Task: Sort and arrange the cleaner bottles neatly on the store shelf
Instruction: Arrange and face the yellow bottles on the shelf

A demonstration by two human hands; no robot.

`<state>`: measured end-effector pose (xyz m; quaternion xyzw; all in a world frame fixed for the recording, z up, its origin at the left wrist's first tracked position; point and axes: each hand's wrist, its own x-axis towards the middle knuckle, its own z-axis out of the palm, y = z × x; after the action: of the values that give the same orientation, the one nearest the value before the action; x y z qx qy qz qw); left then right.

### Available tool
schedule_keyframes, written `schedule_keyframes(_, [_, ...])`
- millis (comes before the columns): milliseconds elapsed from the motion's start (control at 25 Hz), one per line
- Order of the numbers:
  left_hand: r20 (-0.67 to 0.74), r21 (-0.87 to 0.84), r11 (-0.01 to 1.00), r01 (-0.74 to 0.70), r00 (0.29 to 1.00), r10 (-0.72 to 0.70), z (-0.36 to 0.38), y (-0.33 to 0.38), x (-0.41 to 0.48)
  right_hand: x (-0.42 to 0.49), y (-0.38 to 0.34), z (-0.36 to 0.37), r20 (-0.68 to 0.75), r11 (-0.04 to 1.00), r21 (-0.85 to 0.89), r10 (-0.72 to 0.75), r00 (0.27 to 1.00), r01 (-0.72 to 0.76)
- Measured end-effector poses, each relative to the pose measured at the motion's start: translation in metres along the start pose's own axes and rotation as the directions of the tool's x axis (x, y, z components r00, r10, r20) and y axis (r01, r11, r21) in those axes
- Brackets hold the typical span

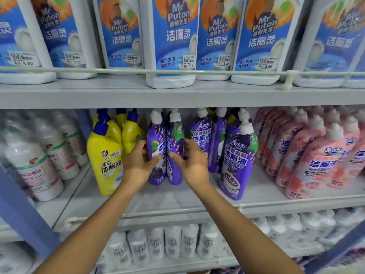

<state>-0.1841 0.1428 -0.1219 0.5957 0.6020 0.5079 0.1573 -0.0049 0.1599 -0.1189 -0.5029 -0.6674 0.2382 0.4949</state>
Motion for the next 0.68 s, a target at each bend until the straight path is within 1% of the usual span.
schedule_keyframes(80, [-0.008,0.007,0.999,0.032,0.999,-0.032,0.002,0.003,0.001,0.001,0.0,-0.002,0.024,1.0,0.006,0.0,1.0,0.0])
schedule_keyframes(200, [0.059,-0.037,0.995,0.089,0.995,-0.086,-0.002,0.011,-0.001,-0.001,-0.001,-0.019,0.137,0.998,0.071,-0.007,0.991,-0.003])
schedule_keyframes(280, [0.137,-0.091,0.99,0.105,0.986,-0.092,-0.009,0.013,-0.006,-0.005,-0.001,-0.041,0.168,0.998,0.042,-0.054,0.984,0.048])
schedule_keyframes(360, [0.166,-0.092,0.988,0.124,0.98,-0.108,-0.023,0.014,-0.013,-0.013,-0.005,-0.072,0.198,0.992,-0.019,-0.116,0.973,0.123])
schedule_keyframes(440, [0.13,-0.04,0.995,0.09,0.988,-0.084,-0.037,0.019,-0.022,-0.024,-0.008,-0.11,0.237,0.987,-0.004,-0.156,0.959,0.161])
schedule_keyframes(480, [0.122,-0.02,0.998,0.052,0.991,-0.049,-0.042,0.028,-0.027,-0.031,-0.009,-0.131,0.24,0.985,0.013,-0.173,0.955,0.175])
schedule_keyframes(560, [0.159,0.003,1.0,-0.022,0.987,0.021,-0.04,0.056,-0.038,-0.041,-0.009,-0.172,0.19,0.975,0.034,-0.223,0.956,0.221])
schedule_keyframes(640, [0.217,-0.01,0.997,-0.081,0.973,0.081,-0.024,0.087,-0.042,-0.041,0.001,-0.203,0.055,0.964,0.009,-0.266,0.963,0.266])
schedule_keyframes(680, [0.248,-0.032,0.994,-0.108,0.962,0.112,-0.01,0.102,-0.038,-0.037,0.007,-0.213,-0.02,0.963,-0.03,-0.268,0.963,0.267])
